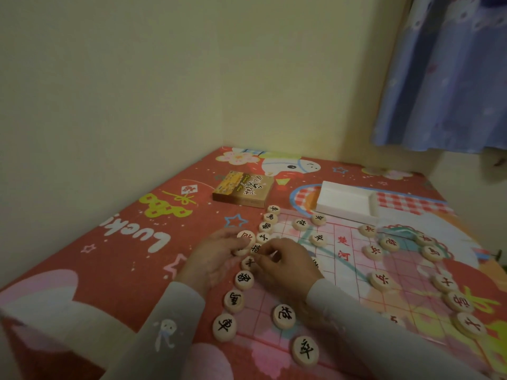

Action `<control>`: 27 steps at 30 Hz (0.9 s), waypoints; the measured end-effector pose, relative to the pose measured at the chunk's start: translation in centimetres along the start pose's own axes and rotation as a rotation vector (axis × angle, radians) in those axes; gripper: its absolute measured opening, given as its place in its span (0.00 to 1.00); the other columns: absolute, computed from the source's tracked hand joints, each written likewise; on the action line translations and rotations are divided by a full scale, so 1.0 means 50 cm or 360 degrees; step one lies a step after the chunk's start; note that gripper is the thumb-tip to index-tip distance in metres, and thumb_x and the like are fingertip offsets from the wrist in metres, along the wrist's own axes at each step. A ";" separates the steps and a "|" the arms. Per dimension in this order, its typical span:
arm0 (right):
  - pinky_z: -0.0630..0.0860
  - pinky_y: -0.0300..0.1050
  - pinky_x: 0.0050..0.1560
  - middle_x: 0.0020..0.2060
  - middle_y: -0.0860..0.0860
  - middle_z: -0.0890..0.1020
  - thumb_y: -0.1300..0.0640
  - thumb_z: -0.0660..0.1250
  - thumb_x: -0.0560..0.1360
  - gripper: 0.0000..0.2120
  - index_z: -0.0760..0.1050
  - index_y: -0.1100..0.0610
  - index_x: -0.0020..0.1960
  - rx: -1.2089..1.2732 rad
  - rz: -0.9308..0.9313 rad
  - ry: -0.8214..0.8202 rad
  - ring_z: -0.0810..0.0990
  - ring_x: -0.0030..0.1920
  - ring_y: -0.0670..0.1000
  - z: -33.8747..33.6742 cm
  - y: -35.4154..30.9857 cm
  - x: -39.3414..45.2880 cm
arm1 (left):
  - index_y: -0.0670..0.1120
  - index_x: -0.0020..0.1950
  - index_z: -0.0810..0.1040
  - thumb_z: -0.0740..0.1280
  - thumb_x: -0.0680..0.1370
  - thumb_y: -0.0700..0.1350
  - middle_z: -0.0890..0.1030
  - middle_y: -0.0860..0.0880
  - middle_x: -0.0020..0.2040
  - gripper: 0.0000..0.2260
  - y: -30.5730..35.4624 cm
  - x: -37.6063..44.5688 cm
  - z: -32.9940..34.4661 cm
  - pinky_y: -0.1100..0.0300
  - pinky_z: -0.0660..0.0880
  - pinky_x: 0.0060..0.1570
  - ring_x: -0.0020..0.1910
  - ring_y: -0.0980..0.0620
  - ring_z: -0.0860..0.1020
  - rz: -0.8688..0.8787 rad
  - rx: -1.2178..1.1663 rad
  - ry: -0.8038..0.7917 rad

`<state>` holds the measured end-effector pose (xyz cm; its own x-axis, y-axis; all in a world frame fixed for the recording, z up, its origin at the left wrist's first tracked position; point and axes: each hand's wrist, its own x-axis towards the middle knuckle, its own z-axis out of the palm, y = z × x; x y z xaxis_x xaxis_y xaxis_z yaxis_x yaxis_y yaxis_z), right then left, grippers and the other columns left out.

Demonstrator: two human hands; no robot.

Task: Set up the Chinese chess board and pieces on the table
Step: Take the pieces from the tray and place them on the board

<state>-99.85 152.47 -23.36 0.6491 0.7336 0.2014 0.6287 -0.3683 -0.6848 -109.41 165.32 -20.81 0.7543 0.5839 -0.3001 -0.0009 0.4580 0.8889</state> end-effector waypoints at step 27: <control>0.79 0.43 0.49 0.50 0.48 0.80 0.49 0.76 0.67 0.20 0.77 0.48 0.58 -0.0122 0.0598 0.0726 0.80 0.48 0.46 -0.391 0.300 -0.239 | 0.40 0.53 0.77 0.62 0.76 0.27 0.78 0.36 0.54 0.12 -0.098 -0.024 0.351 0.58 0.79 0.46 0.52 0.43 0.81 -0.0155 0.0382 -0.0623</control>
<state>-89.83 127.03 -22.35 0.9408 0.2318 0.2474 0.3387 -0.6079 -0.7181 -98.79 150.61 -18.71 0.9343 0.2280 -0.2742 0.1995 0.3034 0.9317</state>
